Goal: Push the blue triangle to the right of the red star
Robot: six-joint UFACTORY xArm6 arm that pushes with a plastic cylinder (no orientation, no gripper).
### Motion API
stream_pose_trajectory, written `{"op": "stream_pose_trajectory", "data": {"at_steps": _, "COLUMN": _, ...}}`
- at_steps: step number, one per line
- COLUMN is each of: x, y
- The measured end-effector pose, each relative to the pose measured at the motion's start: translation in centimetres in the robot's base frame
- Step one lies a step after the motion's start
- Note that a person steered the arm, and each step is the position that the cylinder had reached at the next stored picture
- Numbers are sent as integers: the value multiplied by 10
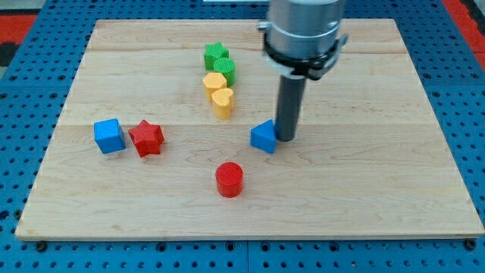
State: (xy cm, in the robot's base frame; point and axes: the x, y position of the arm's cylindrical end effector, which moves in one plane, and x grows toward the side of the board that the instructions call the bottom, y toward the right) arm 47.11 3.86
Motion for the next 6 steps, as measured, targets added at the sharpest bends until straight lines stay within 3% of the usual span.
{"op": "stream_pose_trajectory", "data": {"at_steps": 2, "x": 3, "y": -63}}
{"op": "stream_pose_trajectory", "data": {"at_steps": 4, "x": 35, "y": -60}}
{"op": "stream_pose_trajectory", "data": {"at_steps": 5, "x": 35, "y": -83}}
{"op": "stream_pose_trajectory", "data": {"at_steps": 6, "x": 36, "y": -65}}
